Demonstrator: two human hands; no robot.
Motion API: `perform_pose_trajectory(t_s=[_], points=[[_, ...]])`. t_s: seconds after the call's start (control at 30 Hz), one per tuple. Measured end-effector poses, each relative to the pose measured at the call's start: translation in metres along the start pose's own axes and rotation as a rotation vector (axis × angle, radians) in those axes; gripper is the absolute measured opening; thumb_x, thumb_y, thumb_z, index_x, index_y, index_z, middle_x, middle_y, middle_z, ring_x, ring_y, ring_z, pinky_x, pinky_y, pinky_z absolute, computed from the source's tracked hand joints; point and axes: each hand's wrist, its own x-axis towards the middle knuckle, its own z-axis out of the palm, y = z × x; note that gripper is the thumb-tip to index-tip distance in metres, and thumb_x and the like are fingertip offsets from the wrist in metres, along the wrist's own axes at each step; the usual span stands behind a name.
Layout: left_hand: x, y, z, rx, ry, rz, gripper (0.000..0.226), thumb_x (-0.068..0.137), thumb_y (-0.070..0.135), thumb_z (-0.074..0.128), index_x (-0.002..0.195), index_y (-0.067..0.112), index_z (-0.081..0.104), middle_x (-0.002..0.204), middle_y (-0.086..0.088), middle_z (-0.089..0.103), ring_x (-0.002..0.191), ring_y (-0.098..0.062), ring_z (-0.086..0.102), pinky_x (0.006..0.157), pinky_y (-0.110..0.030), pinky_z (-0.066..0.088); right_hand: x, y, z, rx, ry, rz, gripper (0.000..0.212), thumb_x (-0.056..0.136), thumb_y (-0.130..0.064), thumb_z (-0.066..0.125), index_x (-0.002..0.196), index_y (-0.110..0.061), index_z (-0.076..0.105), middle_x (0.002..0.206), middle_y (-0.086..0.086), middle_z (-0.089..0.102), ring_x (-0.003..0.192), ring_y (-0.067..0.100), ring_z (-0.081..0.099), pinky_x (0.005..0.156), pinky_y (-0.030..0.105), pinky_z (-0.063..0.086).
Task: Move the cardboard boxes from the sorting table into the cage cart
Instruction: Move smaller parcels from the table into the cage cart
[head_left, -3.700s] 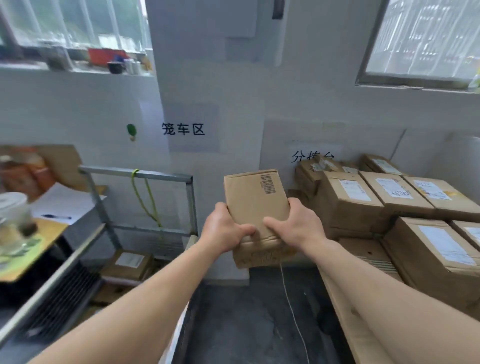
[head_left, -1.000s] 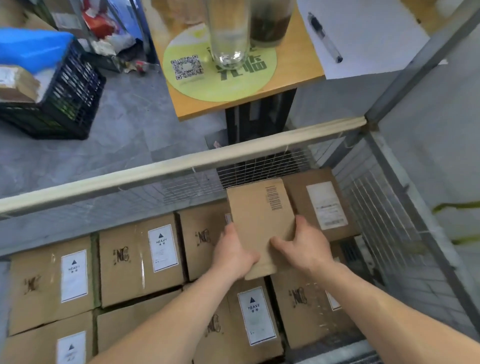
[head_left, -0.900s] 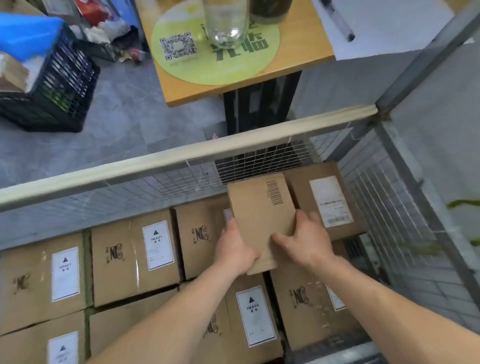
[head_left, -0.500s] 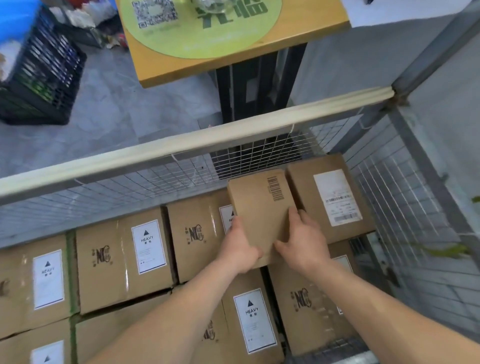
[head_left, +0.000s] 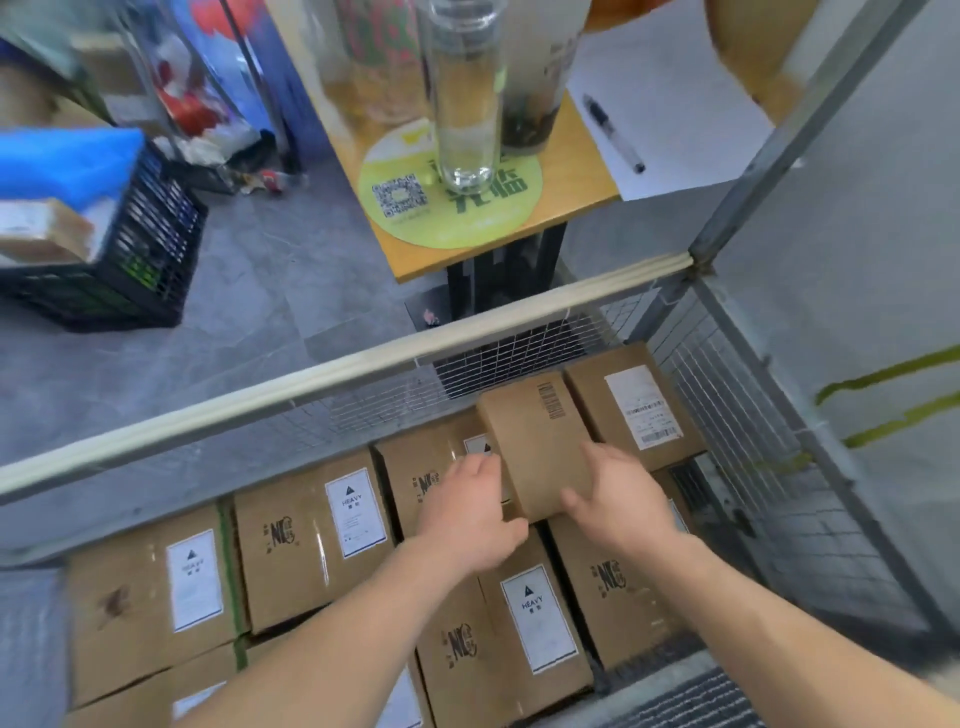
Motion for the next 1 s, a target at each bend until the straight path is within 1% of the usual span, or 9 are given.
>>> perform_pose_trajectory(t_s=[0.1,0.23,0.4,0.47,0.67,0.73,0.8,0.9,1.0], points=[[-0.045,0.006,-0.043,0.108,0.045,0.084,0.081,0.088,0.049,0.062,0.154,0.015,0.029,0.159,-0.002,0.032,0.146,-0.021,0.028,0.118,-0.045,0.032,-0.054,-0.024,-0.03,0.01,0.077,0.019,0.064,0.091,-0.046,0.065,0.144,-0.017,0.047,0.135,0.0,0.059,0.126,0.023,0.056,0.1,0.041,0.052],[-0.111,0.024,-0.099,0.22,0.112,0.218,0.079,0.088,0.053,0.059,0.153,0.016,0.032,0.159,-0.001,0.033,0.147,-0.02,0.027,0.118,-0.044,0.032,-0.135,-0.055,-0.073,0.024,0.191,0.08,0.051,0.093,-0.047,0.062,0.134,-0.018,0.052,0.128,0.0,0.059,0.125,0.023,0.055,0.097,0.036,0.049],[-0.181,0.068,-0.146,0.28,0.2,0.419,0.077,0.089,0.054,0.058,0.151,0.016,0.034,0.157,-0.001,0.035,0.146,-0.019,0.029,0.117,-0.042,0.032,-0.22,-0.071,-0.121,0.02,0.33,0.137,0.056,0.093,-0.053,0.057,0.133,-0.015,0.053,0.135,0.002,0.058,0.126,0.023,0.051,0.1,0.039,0.047],[-0.207,0.09,-0.155,0.283,0.24,0.488,0.077,0.09,0.056,0.058,0.151,0.017,0.033,0.157,0.0,0.036,0.146,-0.019,0.03,0.117,-0.042,0.033,-0.254,-0.071,-0.138,0.015,0.401,0.155,0.061,0.093,-0.054,0.057,0.138,-0.014,0.051,0.14,0.003,0.056,0.131,0.024,0.049,0.105,0.039,0.045],[-0.284,0.144,-0.159,0.296,0.323,0.676,0.075,0.092,0.057,0.055,0.151,0.017,0.035,0.156,0.002,0.039,0.145,-0.017,0.033,0.114,-0.04,0.037,-0.358,-0.055,-0.177,0.005,0.566,0.235,0.063,0.094,-0.055,0.056,0.14,-0.012,0.05,0.144,0.004,0.055,0.135,0.025,0.046,0.107,0.037,0.042],[-0.314,0.156,-0.155,0.295,0.353,0.724,0.077,0.092,0.057,0.055,0.153,0.016,0.033,0.157,0.002,0.038,0.145,-0.017,0.034,0.114,-0.04,0.037,-0.394,-0.047,-0.182,0.003,0.603,0.272,0.061,0.094,-0.055,0.056,0.136,-0.011,0.052,0.141,0.006,0.057,0.132,0.026,0.048,0.105,0.039,0.043],[-0.345,0.166,-0.149,0.301,0.372,0.759,0.079,0.093,0.058,0.055,0.156,0.016,0.031,0.159,0.001,0.037,0.146,-0.017,0.033,0.115,-0.04,0.037,-0.431,-0.04,-0.183,0.003,0.648,0.3,0.06,0.093,-0.055,0.057,0.132,-0.009,0.054,0.137,0.007,0.059,0.129,0.027,0.051,0.103,0.041,0.045],[-0.395,0.174,-0.134,0.313,0.39,0.813,0.077,0.092,0.058,0.056,0.154,0.017,0.033,0.156,0.001,0.04,0.143,-0.018,0.037,0.111,-0.04,0.04,-0.487,-0.033,-0.177,0.002,0.705,0.327,0.061,0.091,-0.055,0.058,0.13,-0.009,0.055,0.134,0.008,0.061,0.126,0.028,0.054,0.1,0.042,0.047],[-0.442,0.179,-0.117,0.313,0.411,0.856,0.079,0.092,0.059,0.056,0.155,0.017,0.033,0.156,0.001,0.04,0.143,-0.018,0.038,0.111,-0.041,0.04,-0.54,-0.03,-0.164,-0.002,0.731,0.35,0.062,0.092,-0.056,0.058,0.132,-0.01,0.054,0.135,0.007,0.06,0.126,0.028,0.054,0.099,0.042,0.048]])
